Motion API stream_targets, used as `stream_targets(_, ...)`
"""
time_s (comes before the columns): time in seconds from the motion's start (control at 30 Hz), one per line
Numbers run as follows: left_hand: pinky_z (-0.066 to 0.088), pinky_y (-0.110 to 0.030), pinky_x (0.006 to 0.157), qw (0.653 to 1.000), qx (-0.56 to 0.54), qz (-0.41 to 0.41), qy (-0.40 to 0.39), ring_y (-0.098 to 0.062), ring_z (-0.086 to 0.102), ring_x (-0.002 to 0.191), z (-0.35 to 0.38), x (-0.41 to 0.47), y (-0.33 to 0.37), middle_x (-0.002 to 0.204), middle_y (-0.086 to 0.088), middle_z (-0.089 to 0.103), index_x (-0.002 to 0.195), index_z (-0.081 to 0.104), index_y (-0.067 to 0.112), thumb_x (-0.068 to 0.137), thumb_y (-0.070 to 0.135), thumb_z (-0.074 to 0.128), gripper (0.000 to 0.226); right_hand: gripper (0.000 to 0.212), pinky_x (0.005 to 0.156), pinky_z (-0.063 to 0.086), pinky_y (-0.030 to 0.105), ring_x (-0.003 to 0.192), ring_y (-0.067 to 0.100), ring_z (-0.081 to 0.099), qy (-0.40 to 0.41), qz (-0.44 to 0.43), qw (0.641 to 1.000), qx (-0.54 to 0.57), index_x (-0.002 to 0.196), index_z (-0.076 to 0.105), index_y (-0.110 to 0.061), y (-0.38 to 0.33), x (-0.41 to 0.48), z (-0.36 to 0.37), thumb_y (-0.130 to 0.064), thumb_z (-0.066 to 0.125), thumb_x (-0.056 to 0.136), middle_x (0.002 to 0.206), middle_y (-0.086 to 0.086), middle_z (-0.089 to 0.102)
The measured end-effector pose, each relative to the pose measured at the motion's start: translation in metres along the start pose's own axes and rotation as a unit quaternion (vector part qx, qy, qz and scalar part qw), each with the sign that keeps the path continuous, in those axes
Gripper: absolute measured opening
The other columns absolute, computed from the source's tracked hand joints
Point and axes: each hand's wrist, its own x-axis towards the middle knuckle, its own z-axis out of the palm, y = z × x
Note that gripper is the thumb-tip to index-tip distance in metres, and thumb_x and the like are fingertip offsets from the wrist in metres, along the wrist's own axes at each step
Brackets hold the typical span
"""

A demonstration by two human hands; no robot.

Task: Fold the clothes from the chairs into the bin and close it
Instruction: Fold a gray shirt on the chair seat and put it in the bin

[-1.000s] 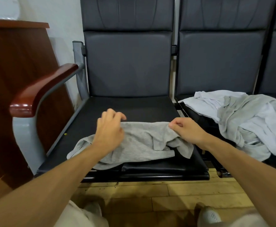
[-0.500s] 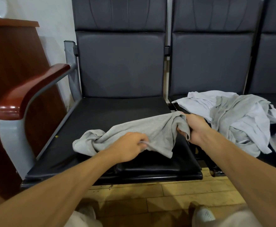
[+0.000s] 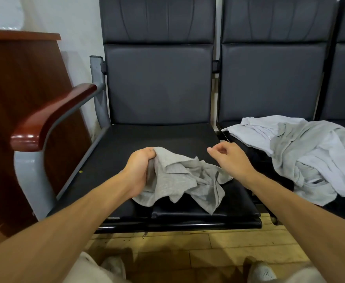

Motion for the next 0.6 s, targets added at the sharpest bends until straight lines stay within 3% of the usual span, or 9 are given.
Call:
stream_targets(0.07, 0.048, -0.049, 0.099, 0.999, -0.03, -0.029, -0.003, -0.035, 0.064, 0.107, -0.002, 0.001, -0.001, 0.113, -0.018, 0.069, 0.114, 0.065, 0.002, 0.097, 0.02, 0.037, 0.037, 0.022, 0.065, 0.043, 0.02, 0.07, 0.012, 0.061, -0.049, -0.028, 0.998, 0.017, 0.083, 0.063, -0.014, -0.008, -0.003, 0.002, -0.032, 0.058, 0.094, 0.075, -0.002, 0.064)
stream_targets(0.13, 0.049, -0.047, 0.096, 0.997, -0.054, -0.054, 0.013, -0.035, 0.064, 0.108, -0.004, 0.002, -0.001, 0.114, -0.019, 0.069, 0.117, 0.065, 0.001, 0.097, 0.022, 0.039, 0.039, 0.031, 0.063, 0.049, 0.024, 0.064, 0.017, 0.065, -0.156, -0.032, 0.986, 0.051, 0.078, 0.065, -0.012, -0.011, -0.007, 0.005, -0.036, 0.055, 0.096, 0.069, 0.004, 0.068)
stream_targets(0.23, 0.053, -0.043, 0.087, 0.994, -0.075, -0.068, 0.036, -0.036, 0.064, 0.108, -0.005, 0.004, -0.002, 0.115, -0.02, 0.068, 0.118, 0.065, 0.0, 0.097, 0.02, 0.041, 0.037, 0.036, 0.067, 0.051, 0.02, 0.069, 0.01, 0.066, -0.283, -0.034, 0.958, 0.036, 0.084, 0.068, -0.014, -0.016, -0.015, 0.011, -0.046, 0.055, 0.092, 0.079, 0.003, 0.071)
stream_targets(0.3, 0.053, -0.044, 0.088, 0.994, -0.083, -0.067, 0.038, -0.036, 0.065, 0.106, -0.006, 0.007, -0.002, 0.113, -0.02, 0.069, 0.116, 0.066, -0.001, 0.096, 0.019, 0.043, 0.036, 0.033, 0.069, 0.049, 0.017, 0.07, 0.004, 0.063, -0.311, -0.032, 0.949, 0.037, 0.087, 0.067, -0.016, -0.018, -0.018, 0.018, -0.049, 0.063, 0.085, 0.08, -0.003, 0.069)
stream_targets(0.37, 0.056, -0.04, 0.082, 0.995, -0.079, -0.052, 0.042, -0.032, 0.068, 0.096, -0.004, 0.007, -0.001, 0.104, -0.017, 0.071, 0.108, 0.067, 0.001, 0.096, 0.018, 0.045, 0.03, 0.027, 0.066, 0.047, 0.019, 0.061, 0.002, 0.056, -0.311, -0.037, 0.949, 0.021, 0.077, 0.062, -0.015, -0.021, -0.018, 0.025, -0.04, 0.069, 0.085, 0.066, -0.007, 0.061)
stream_targets(0.4, 0.055, -0.035, 0.075, 0.997, -0.053, -0.028, 0.053, -0.027, 0.067, 0.09, -0.002, 0.006, -0.001, 0.099, -0.014, 0.07, 0.104, 0.066, 0.004, 0.097, 0.017, 0.045, 0.025, 0.027, 0.067, 0.048, 0.022, 0.06, 0.003, 0.055, -0.308, -0.034, 0.95, 0.028, 0.073, 0.059, -0.014, -0.023, -0.017, 0.027, -0.034, 0.07, 0.087, 0.063, -0.006, 0.06)
stream_targets(0.47, 0.047, -0.028, 0.069, 0.986, 0.103, 0.073, 0.106, -0.016, 0.058, 0.085, 0.0, 0.008, -0.003, 0.101, -0.005, 0.06, 0.1, 0.057, 0.014, 0.097, 0.015, 0.047, 0.011, 0.025, 0.074, 0.052, 0.029, 0.069, 0.011, 0.061, -0.295, -0.01, 0.95, 0.106, 0.074, 0.057, -0.012, -0.027, -0.015, 0.028, -0.028, 0.067, 0.089, 0.072, 0.002, 0.063)
stream_targets(0.53, 0.044, -0.025, 0.074, 0.923, 0.266, 0.218, 0.173, -0.014, 0.05, 0.089, -0.003, 0.006, -0.002, 0.106, 0.001, 0.046, 0.102, 0.05, 0.019, 0.092, 0.01, 0.054, 0.013, 0.022, 0.074, 0.052, 0.032, 0.074, 0.018, 0.062, -0.268, 0.022, 0.942, 0.202, 0.078, 0.058, -0.01, -0.032, -0.012, 0.026, -0.027, 0.063, 0.093, 0.079, 0.007, 0.064)
stream_targets(0.6, 0.042, -0.022, 0.071, 0.89, 0.285, 0.313, 0.168, -0.009, 0.048, 0.082, -0.005, 0.001, 0.001, 0.098, 0.003, 0.047, 0.097, 0.052, 0.019, 0.088, 0.009, 0.059, 0.015, 0.021, 0.07, 0.052, 0.031, 0.074, 0.02, 0.063, -0.233, 0.053, 0.929, 0.282, 0.079, 0.06, -0.011, -0.036, -0.009, 0.023, -0.025, 0.059, 0.095, 0.08, 0.006, 0.064)
